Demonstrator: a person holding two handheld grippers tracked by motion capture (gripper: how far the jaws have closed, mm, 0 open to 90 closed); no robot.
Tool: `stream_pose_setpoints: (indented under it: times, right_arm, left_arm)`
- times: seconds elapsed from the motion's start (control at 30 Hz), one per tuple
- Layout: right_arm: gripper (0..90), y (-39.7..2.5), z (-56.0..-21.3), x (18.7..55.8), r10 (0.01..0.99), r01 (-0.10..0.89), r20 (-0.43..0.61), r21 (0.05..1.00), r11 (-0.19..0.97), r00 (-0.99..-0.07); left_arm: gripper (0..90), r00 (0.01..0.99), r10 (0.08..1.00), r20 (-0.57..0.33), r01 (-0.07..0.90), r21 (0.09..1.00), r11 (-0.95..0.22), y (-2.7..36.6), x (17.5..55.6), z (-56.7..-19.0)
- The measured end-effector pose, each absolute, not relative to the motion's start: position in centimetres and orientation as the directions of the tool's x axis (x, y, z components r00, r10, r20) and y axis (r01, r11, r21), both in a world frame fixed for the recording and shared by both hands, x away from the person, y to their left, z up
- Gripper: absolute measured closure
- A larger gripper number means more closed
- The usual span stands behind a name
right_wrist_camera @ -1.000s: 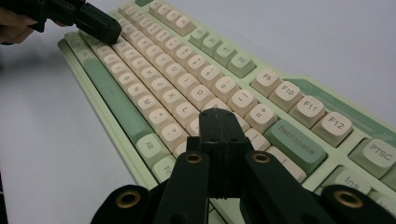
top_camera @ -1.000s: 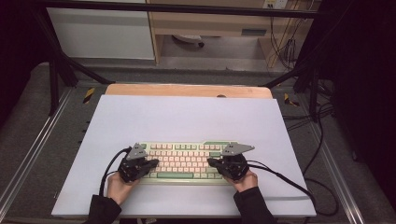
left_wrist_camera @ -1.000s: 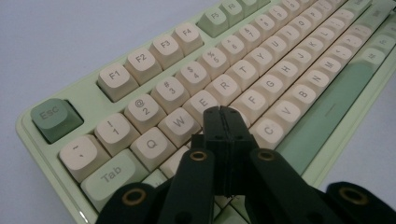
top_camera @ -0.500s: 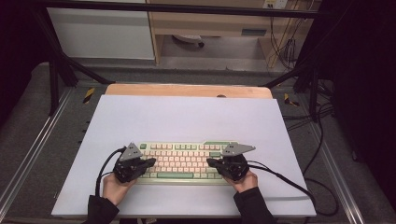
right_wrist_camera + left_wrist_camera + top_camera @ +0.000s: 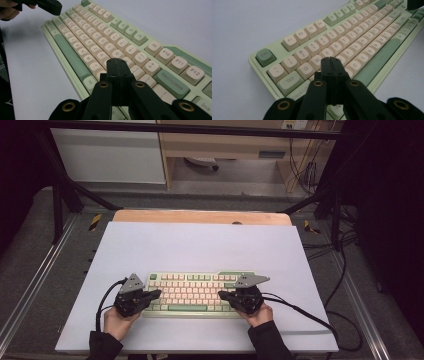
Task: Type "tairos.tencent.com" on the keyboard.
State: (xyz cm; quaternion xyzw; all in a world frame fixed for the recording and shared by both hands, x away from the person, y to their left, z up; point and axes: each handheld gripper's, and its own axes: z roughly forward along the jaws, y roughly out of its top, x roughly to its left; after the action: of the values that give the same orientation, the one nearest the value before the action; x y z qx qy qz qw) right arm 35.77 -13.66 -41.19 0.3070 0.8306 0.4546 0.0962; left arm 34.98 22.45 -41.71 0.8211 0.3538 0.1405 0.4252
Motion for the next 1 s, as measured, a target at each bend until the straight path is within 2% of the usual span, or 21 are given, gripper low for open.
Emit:
stream_pose_setpoints:
  times: [1.0]
  right_arm:
    - [90.0,-10.7,-42.9,35.9,0.561,0.438,0.138,0.780,0.447,-0.816]
  left_arm:
    - [90.0,0.715,0.694,-0.077,0.462,0.798,-0.387,22.9,34.9,-42.1]
